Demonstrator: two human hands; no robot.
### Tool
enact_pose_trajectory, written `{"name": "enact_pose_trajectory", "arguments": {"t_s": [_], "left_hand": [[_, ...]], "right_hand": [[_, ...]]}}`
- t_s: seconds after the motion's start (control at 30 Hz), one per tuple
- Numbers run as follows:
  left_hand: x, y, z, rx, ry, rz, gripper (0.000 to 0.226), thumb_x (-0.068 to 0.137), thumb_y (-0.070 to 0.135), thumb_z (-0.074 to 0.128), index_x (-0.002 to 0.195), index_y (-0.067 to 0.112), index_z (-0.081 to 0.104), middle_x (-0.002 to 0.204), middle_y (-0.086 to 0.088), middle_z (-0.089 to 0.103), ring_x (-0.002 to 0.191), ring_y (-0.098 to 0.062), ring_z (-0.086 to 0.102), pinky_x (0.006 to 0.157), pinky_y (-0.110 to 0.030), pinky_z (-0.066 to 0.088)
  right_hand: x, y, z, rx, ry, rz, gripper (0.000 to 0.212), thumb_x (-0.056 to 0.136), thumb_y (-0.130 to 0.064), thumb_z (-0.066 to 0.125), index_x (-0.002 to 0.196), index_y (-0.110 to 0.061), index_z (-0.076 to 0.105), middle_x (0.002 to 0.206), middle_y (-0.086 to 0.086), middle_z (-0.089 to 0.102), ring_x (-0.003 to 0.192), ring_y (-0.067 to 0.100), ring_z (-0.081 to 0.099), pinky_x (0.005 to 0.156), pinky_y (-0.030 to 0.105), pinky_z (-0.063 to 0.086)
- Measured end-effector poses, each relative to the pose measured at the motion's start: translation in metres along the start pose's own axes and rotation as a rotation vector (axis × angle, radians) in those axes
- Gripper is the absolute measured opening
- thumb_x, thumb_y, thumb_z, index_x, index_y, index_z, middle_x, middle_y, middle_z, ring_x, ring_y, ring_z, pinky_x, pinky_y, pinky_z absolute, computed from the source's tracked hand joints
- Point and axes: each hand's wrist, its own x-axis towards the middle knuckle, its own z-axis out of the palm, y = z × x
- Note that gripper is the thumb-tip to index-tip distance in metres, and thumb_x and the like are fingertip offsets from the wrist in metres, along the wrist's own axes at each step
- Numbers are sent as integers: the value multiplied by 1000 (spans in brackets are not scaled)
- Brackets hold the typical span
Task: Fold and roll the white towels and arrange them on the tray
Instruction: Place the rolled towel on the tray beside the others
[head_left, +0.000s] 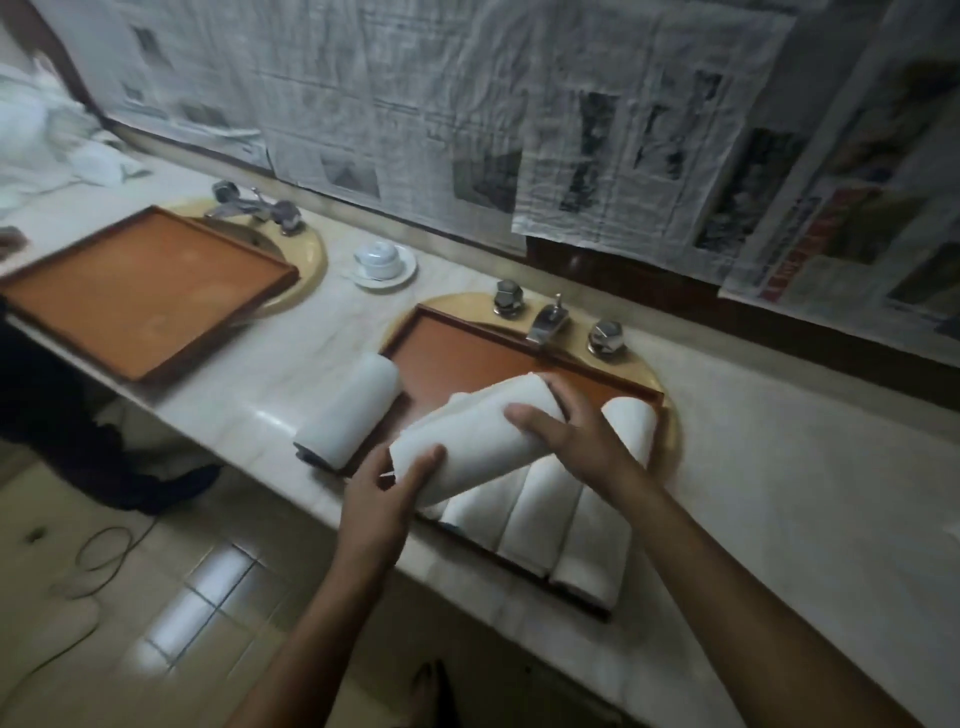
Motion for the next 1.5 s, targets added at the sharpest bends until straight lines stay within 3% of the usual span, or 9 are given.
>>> {"name": "enact_pose_trajectory", "arguments": {"t_s": [0.23,0.37,0.43,0.57,0.77,0.9,1.07,1.37,1.5], "left_hand": [[54,-33,-74,-33,111,-320,60,70,68,75,111,24,70,110,-1,75,100,-22,73,93,-52,59],[78,-48,-80,-110,60,-493,32,93,38,74,103,10,65,99,-7,70,85,-19,68,81,-37,58],[85,-58,-83,-48,73,-518,31,93,43,73,95,14,61,96,-6,69,79,-18,69,80,-38,58],[86,-66,-93,324,98,-404,50,82,65,66,104,22,55,95,0,69,81,-21,73,81,-47,60],[73,-73,-97,512,90,-144,36,90,47,71,112,27,51,104,6,60,92,-11,61,77,-39,56],[70,-77,-99,479,52,-193,41,92,41,74,125,28,55,103,12,66,94,2,62,80,-29,55],[73,-72,-103,462,60,-209,33,90,40,76,117,29,59,94,13,70,87,11,62,70,-11,44],[73,-71,-113,587,61,-1,29,93,37,71,118,27,61,102,13,64,93,-3,62,75,-31,53],[73,-58,-109,650,41,165,25,94,25,70,117,23,62,103,7,60,91,-7,60,69,-23,47]], "right_hand": [[129,-20,110,-423,-88,87,66,69,-81,66,109,-29,67,107,-10,71,97,13,66,92,42,54],[163,-15,137,-617,-159,197,62,77,-75,65,109,-22,69,108,-1,69,98,22,64,79,35,49],[175,-9,148,-701,-181,261,68,78,-75,64,120,-22,67,123,3,68,106,23,62,83,35,46],[188,-10,167,-897,-188,299,73,89,-74,52,137,-20,61,146,10,56,135,32,49,111,47,33],[184,-13,168,-867,-156,296,63,98,-64,40,145,-23,50,151,9,51,138,35,47,112,52,32],[167,4,151,-764,-255,116,56,96,-40,57,150,-28,47,155,0,49,139,27,47,113,39,38],[171,13,168,-930,-283,92,48,105,-30,44,153,-29,43,155,2,47,144,33,38,118,44,27],[138,-6,158,-860,-186,105,50,109,-38,39,158,-33,33,164,2,34,151,35,25,120,53,20],[89,4,126,-659,52,34,37,105,-33,50,142,-33,54,149,-5,51,139,22,43,115,42,33]]}}
